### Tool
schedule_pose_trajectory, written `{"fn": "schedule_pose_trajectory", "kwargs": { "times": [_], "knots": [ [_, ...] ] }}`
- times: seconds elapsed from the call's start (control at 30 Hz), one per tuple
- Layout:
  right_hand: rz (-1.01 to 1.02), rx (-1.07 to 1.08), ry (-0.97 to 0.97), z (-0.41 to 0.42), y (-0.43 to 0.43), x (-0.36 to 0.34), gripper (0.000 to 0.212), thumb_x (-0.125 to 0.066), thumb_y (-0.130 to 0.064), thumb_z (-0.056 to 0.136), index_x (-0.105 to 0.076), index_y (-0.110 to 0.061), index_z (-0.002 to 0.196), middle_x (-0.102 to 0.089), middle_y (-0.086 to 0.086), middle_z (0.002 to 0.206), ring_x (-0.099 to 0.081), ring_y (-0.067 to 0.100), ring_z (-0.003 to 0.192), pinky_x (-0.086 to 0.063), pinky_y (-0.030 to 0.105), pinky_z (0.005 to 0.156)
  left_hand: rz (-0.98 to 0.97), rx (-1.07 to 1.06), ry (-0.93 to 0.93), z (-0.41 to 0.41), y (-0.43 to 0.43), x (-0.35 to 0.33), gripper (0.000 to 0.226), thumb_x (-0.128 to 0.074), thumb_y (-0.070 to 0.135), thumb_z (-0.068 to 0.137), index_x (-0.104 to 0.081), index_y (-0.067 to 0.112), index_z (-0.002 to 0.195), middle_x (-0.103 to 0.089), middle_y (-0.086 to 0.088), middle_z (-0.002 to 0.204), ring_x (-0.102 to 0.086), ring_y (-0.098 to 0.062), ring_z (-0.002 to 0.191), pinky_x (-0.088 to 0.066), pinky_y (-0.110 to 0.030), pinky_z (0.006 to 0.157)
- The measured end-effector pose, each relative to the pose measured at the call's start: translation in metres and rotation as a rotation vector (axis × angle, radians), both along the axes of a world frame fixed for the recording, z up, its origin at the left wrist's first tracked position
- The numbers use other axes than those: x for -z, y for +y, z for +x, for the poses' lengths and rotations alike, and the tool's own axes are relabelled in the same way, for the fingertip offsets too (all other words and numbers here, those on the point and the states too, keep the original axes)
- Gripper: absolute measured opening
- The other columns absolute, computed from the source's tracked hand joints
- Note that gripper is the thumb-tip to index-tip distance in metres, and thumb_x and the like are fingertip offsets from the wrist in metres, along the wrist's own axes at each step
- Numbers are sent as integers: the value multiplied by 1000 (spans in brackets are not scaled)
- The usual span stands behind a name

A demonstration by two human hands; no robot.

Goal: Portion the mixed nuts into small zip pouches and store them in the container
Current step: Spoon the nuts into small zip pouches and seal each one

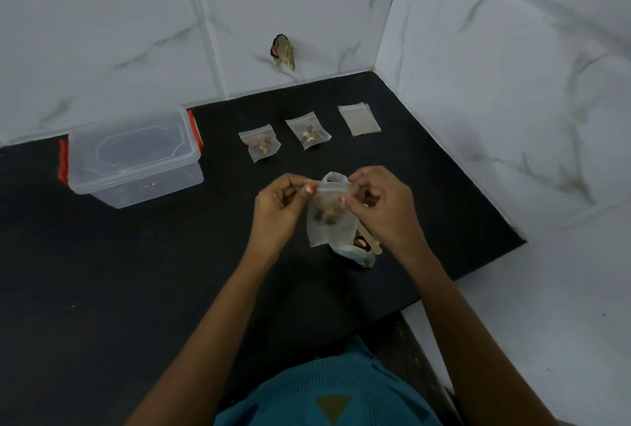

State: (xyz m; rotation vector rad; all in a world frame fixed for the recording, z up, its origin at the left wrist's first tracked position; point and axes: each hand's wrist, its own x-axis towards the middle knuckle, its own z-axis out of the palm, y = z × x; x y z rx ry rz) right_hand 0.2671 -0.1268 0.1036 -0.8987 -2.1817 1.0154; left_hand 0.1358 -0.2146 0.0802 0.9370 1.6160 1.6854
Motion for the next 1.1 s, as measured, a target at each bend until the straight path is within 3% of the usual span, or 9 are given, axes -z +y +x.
{"fn": "schedule_pose_trajectory", "kwargs": {
  "times": [0.13, 0.17, 0.27, 0.57, 0.63, 0.77, 0.9, 1.1],
  "knots": [
    [-459, -60, 170, -1, -3, -9, 31, -68, 3, 75, -52, -20, 89, -62, -4, 86, -64, 1, 79, -53, 16, 69, 32, -14, -22, -2, 0, -5, 19, -53, 2, 89, -61, 18, 85, -64, 3, 84, -63, 2, 77, -49, -12, 69],
    [-484, -47, 186, -1, -3, -10, 32, -68, 2, 76, -52, -22, 90, -63, -4, 85, -64, 0, 79, -53, 17, 68, 34, -4, -19, -2, -1, -5, 18, -53, 2, 89, -61, 18, 85, -63, 3, 85, -63, 2, 78, -50, -12, 69],
    [-357, 36, 151, -2, 0, -9, 32, -69, -2, 77, -51, -26, 89, -62, -7, 85, -62, -4, 79, -53, 17, 70, 41, 12, -37, 3, -2, -7, 16, -51, 3, 90, -59, 17, 87, -62, 3, 86, -63, 2, 79, -50, -13, 68],
    [-552, 2, 272, -5, -2, -12, 29, -63, 5, 79, -53, -18, 91, -62, -5, 84, -62, -7, 72, -49, 8, 61, 22, 67, -66, 0, 1, -13, 27, -60, -6, 80, -55, 18, 91, -63, 3, 89, -65, 0, 79, -52, -15, 67],
    [-635, 31, 314, -6, 0, -11, 27, -62, 5, 79, -54, -18, 89, -63, -3, 87, -64, -2, 74, -51, 12, 63, 38, 68, -103, 0, 2, -16, 26, -60, -8, 79, -55, 16, 90, -63, 4, 85, -65, 1, 75, -53, -14, 66],
    [-740, 42, 379, -11, 3, -7, 25, -63, 5, 78, -57, -16, 89, -65, 3, 88, -64, 14, 85, -55, 32, 81, 2, 100, -147, -3, 2, -18, 24, -59, -2, 82, -59, 18, 95, -66, 3, 91, -66, -2, 83, -53, -17, 72],
    [-711, 73, 393, -16, 3, -6, 30, -64, 5, 77, -53, -18, 93, -66, -1, 84, -65, 8, 81, -55, 26, 78, -59, 167, -154, -6, 4, -18, 16, -59, 5, 84, -62, 18, 93, -67, 2, 91, -66, -5, 85, -53, -18, 74],
    [-710, 58, 436, -21, 0, -4, 31, -66, 6, 75, -53, -18, 90, -66, -1, 83, -64, 13, 86, -53, 36, 85, -65, 127, -46, -13, 7, -18, 10, -60, 10, 85, -65, 16, 91, -68, 0, 90, -66, -6, 83, -53, -17, 72]
  ]
}}
